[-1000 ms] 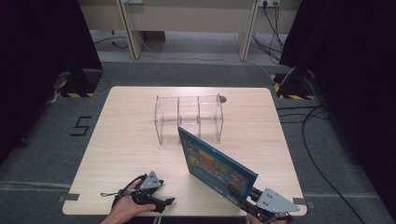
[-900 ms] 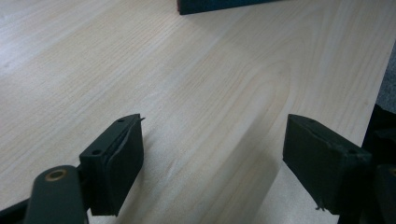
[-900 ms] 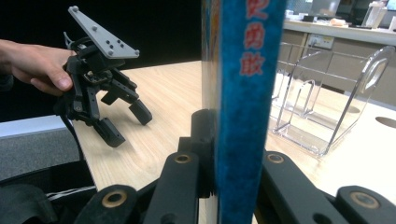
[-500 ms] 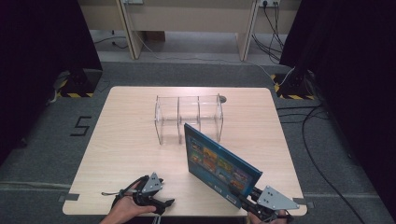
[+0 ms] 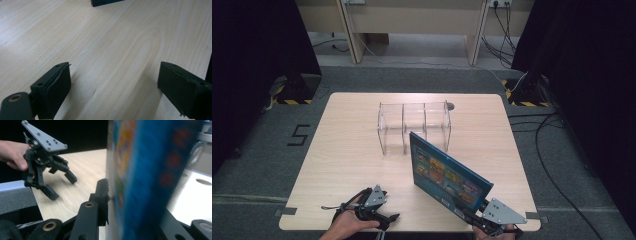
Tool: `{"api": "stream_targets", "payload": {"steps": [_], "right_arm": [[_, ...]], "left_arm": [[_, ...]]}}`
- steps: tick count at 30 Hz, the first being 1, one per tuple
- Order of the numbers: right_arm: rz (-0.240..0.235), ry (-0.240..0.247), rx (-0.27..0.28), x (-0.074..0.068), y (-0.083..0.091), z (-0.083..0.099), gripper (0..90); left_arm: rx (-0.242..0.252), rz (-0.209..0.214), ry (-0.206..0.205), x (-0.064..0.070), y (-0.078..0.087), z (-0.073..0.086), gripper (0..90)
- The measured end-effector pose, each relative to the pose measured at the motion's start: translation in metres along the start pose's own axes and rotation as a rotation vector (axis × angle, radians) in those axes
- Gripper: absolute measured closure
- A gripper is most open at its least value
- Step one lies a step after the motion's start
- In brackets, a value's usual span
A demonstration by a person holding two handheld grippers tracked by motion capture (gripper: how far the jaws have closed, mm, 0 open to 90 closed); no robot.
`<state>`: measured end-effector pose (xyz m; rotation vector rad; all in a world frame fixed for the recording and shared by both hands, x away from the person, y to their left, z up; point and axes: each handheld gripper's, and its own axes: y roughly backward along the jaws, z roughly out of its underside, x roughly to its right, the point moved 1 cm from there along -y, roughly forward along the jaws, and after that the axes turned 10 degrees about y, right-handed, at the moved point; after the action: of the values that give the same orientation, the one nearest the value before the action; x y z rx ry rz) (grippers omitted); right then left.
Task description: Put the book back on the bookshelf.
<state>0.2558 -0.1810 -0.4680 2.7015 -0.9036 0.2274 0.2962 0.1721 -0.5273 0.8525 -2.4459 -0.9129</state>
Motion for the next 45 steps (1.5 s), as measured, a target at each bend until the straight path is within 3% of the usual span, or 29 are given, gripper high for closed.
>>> {"api": "stream_targets", "payload": {"steps": [6,9,10,12,14,15,26,32,36,45], "right_arm": [[0.014,-0.009,0.039,0.002,-0.012,-0.006,71.2],[0.0,-0.045,0.074,0.002,-0.014,-0.008,72.4],[-0.015,-0.073,0.104,0.001,-0.016,-0.009,79.2],[-0.011,-0.061,0.103,0.0,-0.016,-0.009,80.9],[0.033,-0.045,0.095,-0.002,-0.017,-0.013,82.6],[0.033,-0.045,0.095,-0.002,-0.017,-0.013,82.6],[0.046,-0.112,0.15,0.0,-0.021,-0.025,83.1],[0.097,-0.121,0.169,0.007,-0.013,-0.032,83.1],[0.164,-0.14,0.16,0.021,-0.007,-0.033,83.1],[0.24,-0.126,0.135,0.039,-0.005,-0.033,83.1]], "left_arm": [[0.001,0.002,0.0,0.0,0.0,0.0,10.4],[0.001,0.002,-0.001,0.0,-0.001,0.0,9.9],[0.001,0.003,-0.002,0.0,-0.001,0.0,9.8],[0.001,0.002,-0.002,0.0,-0.001,0.0,9.8],[0.003,0.005,-0.001,0.0,-0.001,0.0,9.8],[0.003,0.005,-0.001,0.0,-0.001,0.0,9.7],[0.003,0.008,-0.005,0.0,-0.001,0.0,9.5],[0.004,0.007,-0.004,0.0,-0.001,0.0,9.3],[0.004,0.009,-0.005,0.0,-0.002,0.0,9.0],[0.011,0.012,-0.005,0.0,-0.004,-0.001,6.6]]}}
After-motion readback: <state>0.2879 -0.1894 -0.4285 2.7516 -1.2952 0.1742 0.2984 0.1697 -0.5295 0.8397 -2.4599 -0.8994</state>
